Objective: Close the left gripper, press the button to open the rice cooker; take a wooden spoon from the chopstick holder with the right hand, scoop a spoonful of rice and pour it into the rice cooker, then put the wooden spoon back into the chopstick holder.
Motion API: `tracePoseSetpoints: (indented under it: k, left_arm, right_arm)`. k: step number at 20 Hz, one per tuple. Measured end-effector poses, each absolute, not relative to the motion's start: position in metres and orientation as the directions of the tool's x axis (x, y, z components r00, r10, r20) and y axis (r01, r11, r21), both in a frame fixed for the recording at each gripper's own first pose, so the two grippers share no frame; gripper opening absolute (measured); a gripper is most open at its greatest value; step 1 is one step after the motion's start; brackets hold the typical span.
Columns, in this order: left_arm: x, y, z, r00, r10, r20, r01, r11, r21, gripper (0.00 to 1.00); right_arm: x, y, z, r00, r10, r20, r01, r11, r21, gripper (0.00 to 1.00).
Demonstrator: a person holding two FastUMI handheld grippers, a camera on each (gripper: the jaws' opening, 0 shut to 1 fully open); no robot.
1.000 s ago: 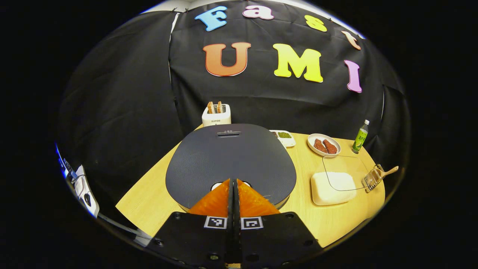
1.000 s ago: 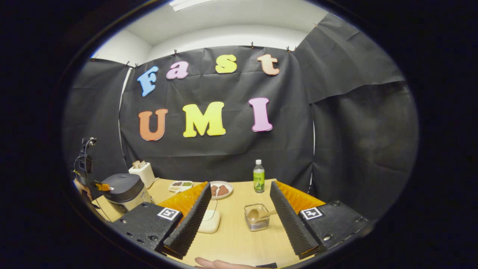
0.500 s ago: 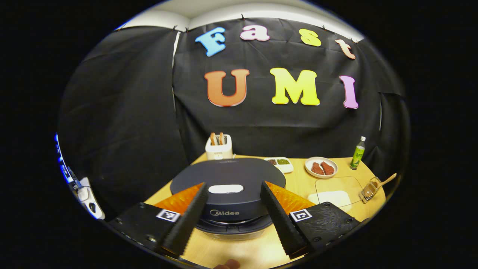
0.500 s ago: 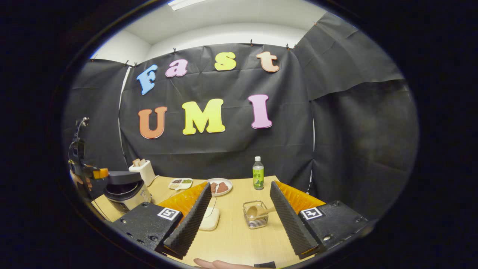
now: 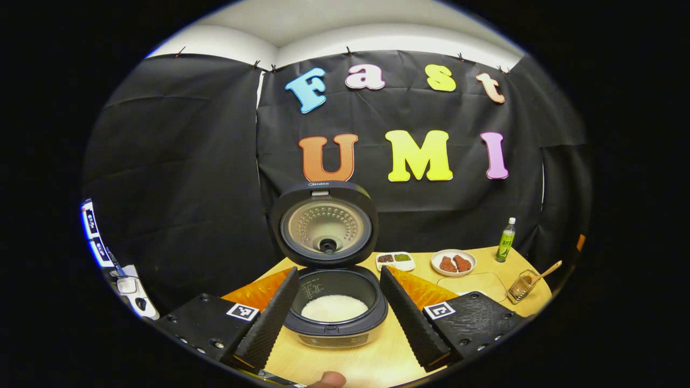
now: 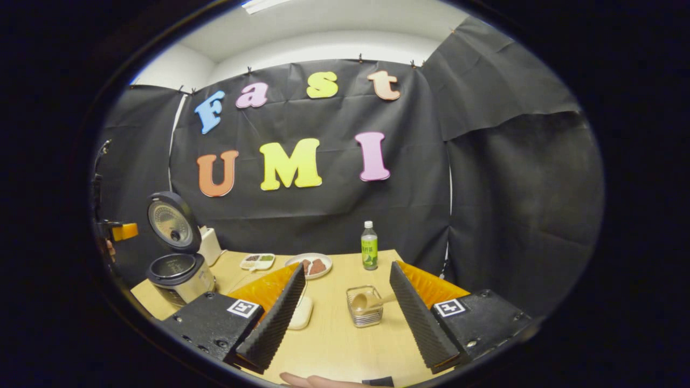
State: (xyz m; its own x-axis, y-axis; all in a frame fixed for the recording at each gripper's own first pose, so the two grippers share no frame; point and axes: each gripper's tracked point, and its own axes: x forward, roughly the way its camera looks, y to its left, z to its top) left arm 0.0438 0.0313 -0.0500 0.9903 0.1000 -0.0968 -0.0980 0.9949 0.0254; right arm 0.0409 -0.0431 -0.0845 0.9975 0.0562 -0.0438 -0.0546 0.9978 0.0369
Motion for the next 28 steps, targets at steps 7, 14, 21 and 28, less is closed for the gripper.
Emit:
tracePoseSetpoints:
  k: [7, 14, 21, 28]
  left_arm:
    - [0.015, 0.014, -0.065, 0.999, 0.034, -0.017, -0.034, 0.999, 0.003, 0.96]
    - [-0.012, 0.004, -0.066, 1.000, 0.008, 0.030, -0.009, 1.000, 0.016, 0.96]
    - [-0.028, -0.030, -0.054, 0.994, -0.101, 0.045, 0.104, 0.992, -0.073, 0.97]
    - [-0.023, -0.038, -0.058, 0.992, -0.118, 0.042, 0.120, 0.991, -0.059, 0.95]
  right_arm:
    - [0.054, -0.066, -0.115, 0.996, 0.049, -0.080, -0.044, 0.997, 0.060, 1.00]
    - [0.080, -0.094, -0.158, 0.993, 0.033, -0.114, -0.026, 0.998, 0.065, 1.00]
    - [0.105, -0.109, -0.203, 0.987, -0.001, -0.158, 0.012, 0.998, 0.068, 0.98]
    - [0.134, -0.121, -0.228, 0.985, -0.013, -0.173, 0.036, 0.991, 0.132, 0.98]
